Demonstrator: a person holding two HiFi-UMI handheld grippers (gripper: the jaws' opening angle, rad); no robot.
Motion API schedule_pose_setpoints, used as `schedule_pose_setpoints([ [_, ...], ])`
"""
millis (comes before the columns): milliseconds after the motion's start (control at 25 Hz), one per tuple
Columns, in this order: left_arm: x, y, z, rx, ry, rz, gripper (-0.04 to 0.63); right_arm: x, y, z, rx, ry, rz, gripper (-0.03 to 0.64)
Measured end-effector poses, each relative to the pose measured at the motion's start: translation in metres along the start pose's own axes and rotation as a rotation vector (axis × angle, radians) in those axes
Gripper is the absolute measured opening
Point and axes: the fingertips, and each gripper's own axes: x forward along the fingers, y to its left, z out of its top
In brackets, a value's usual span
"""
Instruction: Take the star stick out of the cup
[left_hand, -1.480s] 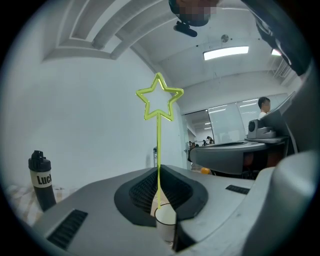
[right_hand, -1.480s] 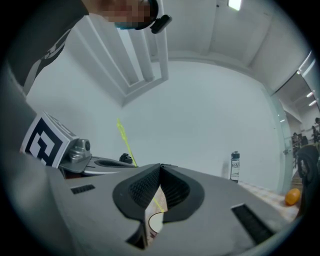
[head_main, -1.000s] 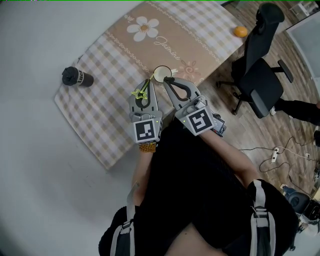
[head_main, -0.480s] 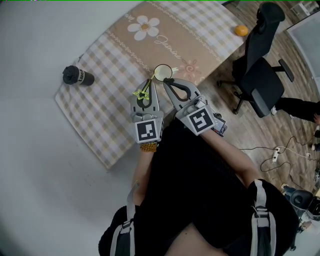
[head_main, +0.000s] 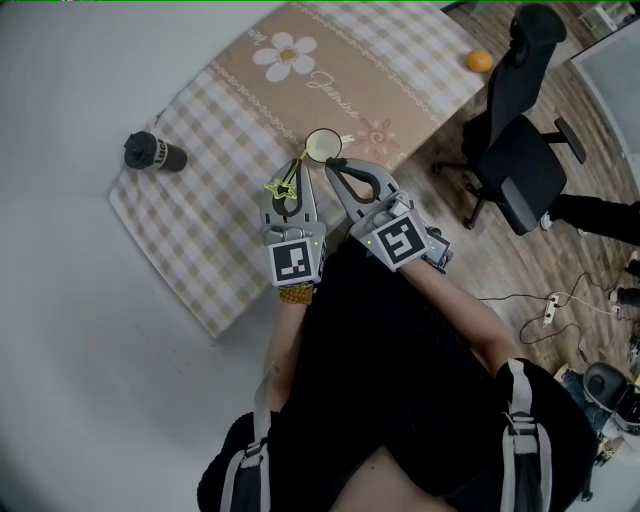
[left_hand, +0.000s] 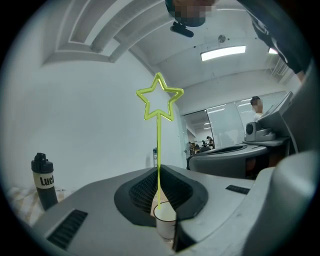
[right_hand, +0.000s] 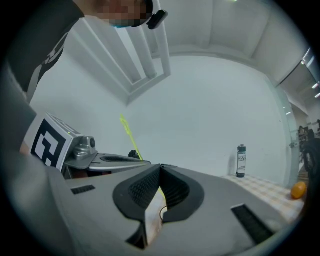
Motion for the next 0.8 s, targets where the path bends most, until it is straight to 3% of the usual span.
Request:
schedule_pose_setpoints([
  [800, -0.0048, -0.0008, -0.0069, -0.001, 0.013, -0.004, 0.020, -0.0069, -0.0011, -0.0027, 0.010, 0.005, -0.013, 0.003],
])
